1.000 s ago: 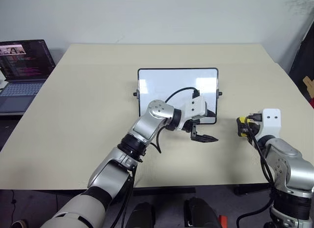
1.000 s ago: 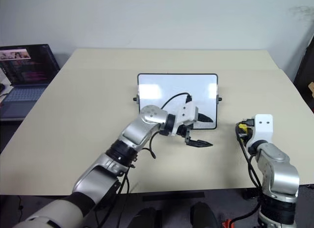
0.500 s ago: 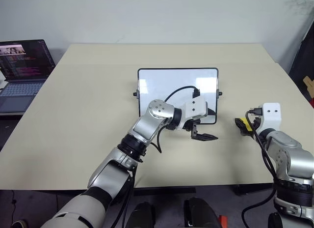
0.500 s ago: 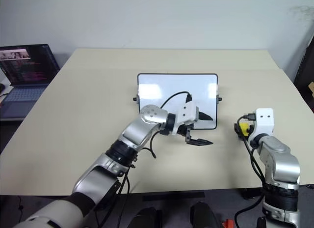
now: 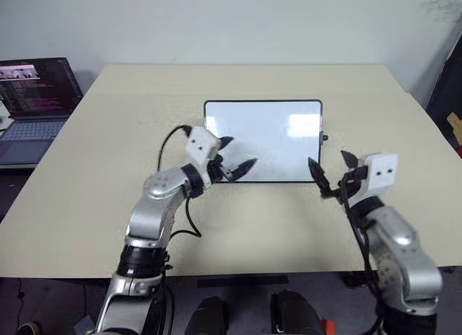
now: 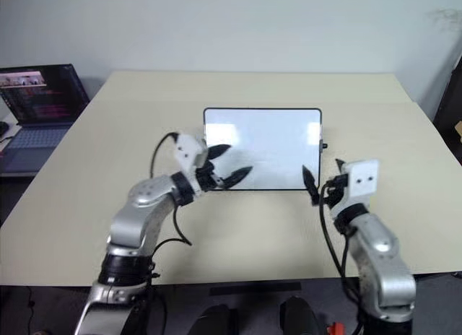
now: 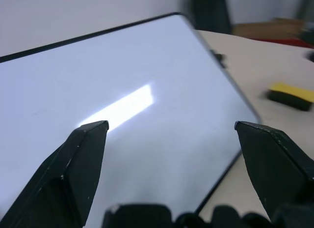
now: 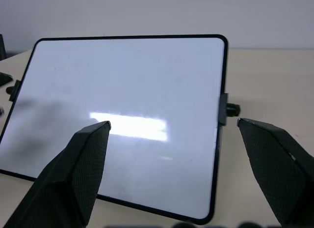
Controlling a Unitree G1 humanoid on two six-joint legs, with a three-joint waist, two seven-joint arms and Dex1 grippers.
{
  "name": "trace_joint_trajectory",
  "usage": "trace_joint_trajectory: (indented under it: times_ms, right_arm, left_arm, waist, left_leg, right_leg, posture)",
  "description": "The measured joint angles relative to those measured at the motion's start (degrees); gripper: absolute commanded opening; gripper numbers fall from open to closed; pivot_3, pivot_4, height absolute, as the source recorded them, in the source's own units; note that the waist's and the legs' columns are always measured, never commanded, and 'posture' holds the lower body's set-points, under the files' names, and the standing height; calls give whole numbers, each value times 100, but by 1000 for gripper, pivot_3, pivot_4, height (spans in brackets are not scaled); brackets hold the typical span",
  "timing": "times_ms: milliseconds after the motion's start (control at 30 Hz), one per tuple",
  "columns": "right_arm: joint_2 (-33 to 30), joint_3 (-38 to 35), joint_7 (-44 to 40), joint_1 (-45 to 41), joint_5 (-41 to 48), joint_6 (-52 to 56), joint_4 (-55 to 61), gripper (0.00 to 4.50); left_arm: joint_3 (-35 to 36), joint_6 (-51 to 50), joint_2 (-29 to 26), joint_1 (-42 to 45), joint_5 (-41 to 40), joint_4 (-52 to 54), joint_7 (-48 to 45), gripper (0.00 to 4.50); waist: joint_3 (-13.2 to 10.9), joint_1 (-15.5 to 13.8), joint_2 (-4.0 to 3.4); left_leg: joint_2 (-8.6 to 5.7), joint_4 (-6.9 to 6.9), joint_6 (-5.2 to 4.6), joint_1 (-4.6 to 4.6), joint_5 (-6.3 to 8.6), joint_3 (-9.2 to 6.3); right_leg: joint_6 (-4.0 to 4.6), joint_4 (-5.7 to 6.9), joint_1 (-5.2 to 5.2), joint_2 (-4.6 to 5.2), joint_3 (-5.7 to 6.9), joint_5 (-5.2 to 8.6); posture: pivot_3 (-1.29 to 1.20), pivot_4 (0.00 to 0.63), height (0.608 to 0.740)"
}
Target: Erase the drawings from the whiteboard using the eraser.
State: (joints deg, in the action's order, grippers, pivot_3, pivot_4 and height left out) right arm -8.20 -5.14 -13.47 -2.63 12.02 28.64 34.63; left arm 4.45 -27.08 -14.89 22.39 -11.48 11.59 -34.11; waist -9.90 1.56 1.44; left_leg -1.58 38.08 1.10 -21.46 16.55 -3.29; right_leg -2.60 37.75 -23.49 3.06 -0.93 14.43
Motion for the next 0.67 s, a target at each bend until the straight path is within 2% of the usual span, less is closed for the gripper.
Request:
trace_joint_trajectory:
  times_ms: [133, 267, 433, 667]
  right_arm:
    - [286, 19, 14, 410, 1, -885, -449, 4448]
    - [353, -262, -42, 655, 96, -1538, -1065, 4448]
    - [64, -445, -189, 870, 67, -1959, -1494, 4448]
    - [-60, -428, -145, 958, 43, -2020, -1558, 4448]
  left_arm:
    - [604, -204, 332, -731, 26, 435, 1083, 4500]
    - [917, -112, 381, -1190, 291, 442, 1879, 4500]
    - [918, 154, 446, -1860, 442, 633, 2240, 4500]
    - [770, 350, 503, -1916, 516, 633, 2476, 4500]
  waist:
    - [1, -19, 2]
    - [-1, -23, 4]
    - [-1, -18, 4]
    - [0, -20, 5]
  left_leg:
    - [0, -4, 0, 25, 1, -2]
    - [-2, -8, 0, 37, 1, 2]
    - [2, -13, 0, 44, 2, 10]
    - [2, -13, 0, 48, 2, 11]
  right_leg:
    - [1, -2, 25, 0, 1, 0]
    - [2, 3, 30, -4, 3, 0]
    - [4, 2, 33, -3, -2, 1]
    - [4, 4, 37, -4, -2, 2]
  posture:
    - [0, 150, 740]
    - [0, 150, 740]
    - [0, 150, 740]
    - [0, 150, 740]
